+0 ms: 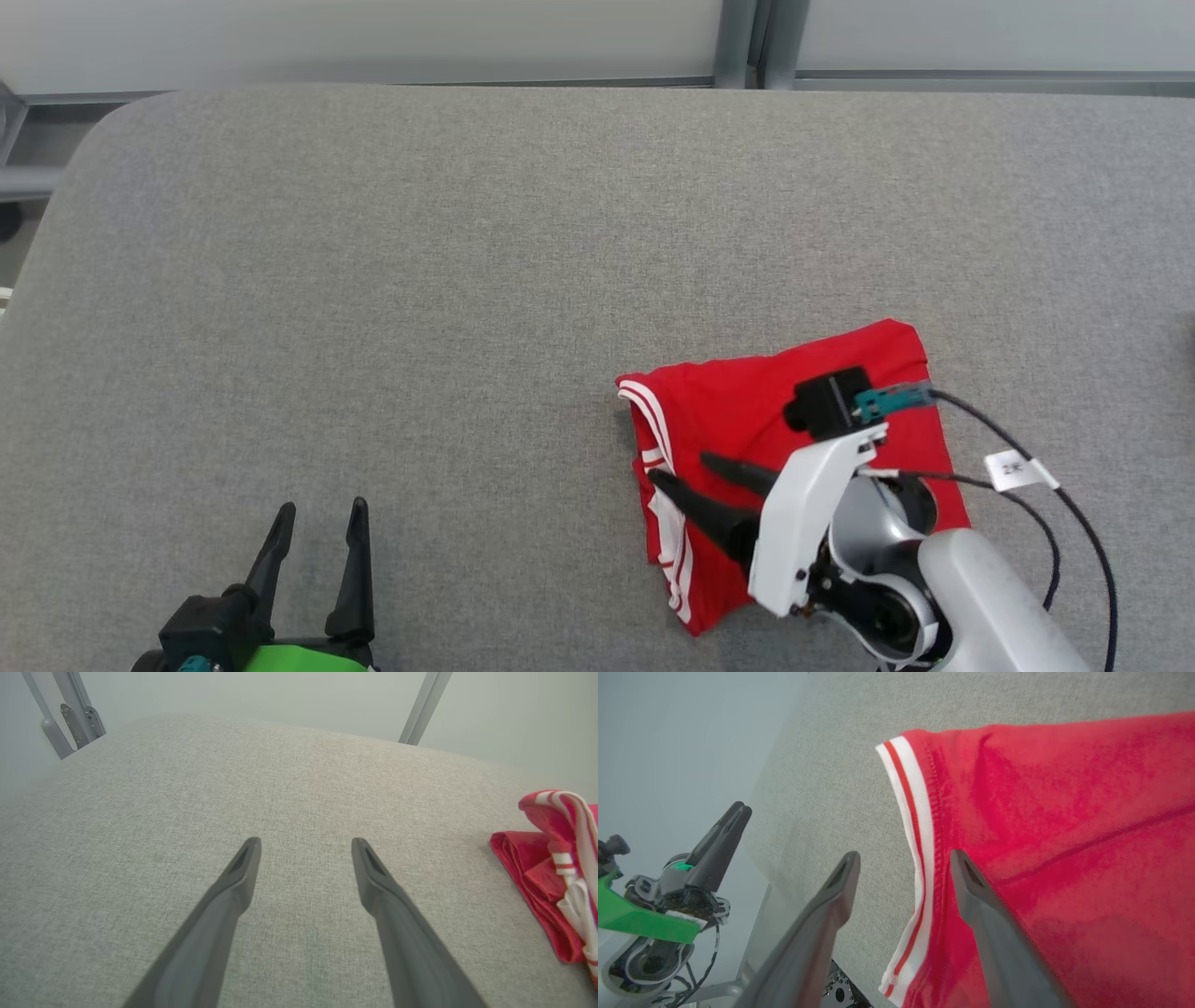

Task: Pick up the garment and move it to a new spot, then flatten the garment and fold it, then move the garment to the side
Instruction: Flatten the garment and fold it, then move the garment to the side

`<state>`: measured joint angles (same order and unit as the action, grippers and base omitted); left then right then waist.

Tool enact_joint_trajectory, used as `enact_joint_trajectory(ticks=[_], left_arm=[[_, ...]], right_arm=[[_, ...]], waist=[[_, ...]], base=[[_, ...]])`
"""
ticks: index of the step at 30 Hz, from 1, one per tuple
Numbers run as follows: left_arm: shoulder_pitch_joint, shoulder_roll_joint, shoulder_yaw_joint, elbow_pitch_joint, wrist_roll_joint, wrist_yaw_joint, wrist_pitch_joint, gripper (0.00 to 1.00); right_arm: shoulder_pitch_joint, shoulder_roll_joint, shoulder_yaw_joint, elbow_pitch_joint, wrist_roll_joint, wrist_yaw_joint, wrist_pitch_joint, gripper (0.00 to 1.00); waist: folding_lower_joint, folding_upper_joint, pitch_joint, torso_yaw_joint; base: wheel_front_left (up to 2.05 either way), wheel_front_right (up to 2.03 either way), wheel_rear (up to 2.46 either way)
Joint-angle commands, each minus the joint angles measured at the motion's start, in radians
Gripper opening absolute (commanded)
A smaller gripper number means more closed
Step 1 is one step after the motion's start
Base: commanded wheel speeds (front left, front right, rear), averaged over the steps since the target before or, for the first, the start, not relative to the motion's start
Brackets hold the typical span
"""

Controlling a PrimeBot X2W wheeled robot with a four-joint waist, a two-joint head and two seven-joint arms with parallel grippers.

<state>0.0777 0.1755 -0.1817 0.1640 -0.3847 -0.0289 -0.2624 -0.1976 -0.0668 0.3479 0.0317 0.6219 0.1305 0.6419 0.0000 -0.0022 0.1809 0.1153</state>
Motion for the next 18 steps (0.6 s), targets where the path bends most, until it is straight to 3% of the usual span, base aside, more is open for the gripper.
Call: enact_joint_trajectory(ticks=[1, 6, 10, 14, 18], left_arm=[[0.001, -0.004, 0.010, 0.001, 0.005, -0.007, -0.003, 1.00], [0.007, -0.018, 0.037, -0.013, 0.020, -0.015, -0.003, 1.00], [-0.014, -0.032, 0.037, -0.020, 0.031, -0.034, -0.003, 1.00], [-0.042, -0.043, 0.039, -0.019, 0.043, -0.045, -0.003, 1.00], [-0.062, -0.044, 0.049, -0.017, 0.056, -0.053, -0.003, 1.00]], right_arm=[[-0.016, 0.001, -0.016, -0.027, 0.007, 0.000, -0.020, 1.00], [0.009, -0.007, -0.192, -0.142, -0.008, 0.000, -0.035, 1.00], [0.029, -0.075, -0.339, -0.172, -0.050, 0.000, 0.046, 1.00], [0.030, -0.135, -0.394, -0.148, -0.054, 0.000, 0.102, 1.00], [-0.002, -0.144, -0.398, -0.106, -0.044, 0.000, 0.119, 1.00]], waist=[[0.0000, 0.0022, 0.001, -0.004], [0.0000, 0.0022, 0.025, -0.022], [0.0000, 0.0022, 0.077, -0.037], [0.0000, 0.0022, 0.122, -0.047], [0.0000, 0.0022, 0.152, -0.056]], base=[[0.00, 0.00, 0.00], [0.00, 0.00, 0.00], [0.00, 0.00, 0.00], [0.00, 0.00, 0.00], [0.00, 0.00, 0.00]])
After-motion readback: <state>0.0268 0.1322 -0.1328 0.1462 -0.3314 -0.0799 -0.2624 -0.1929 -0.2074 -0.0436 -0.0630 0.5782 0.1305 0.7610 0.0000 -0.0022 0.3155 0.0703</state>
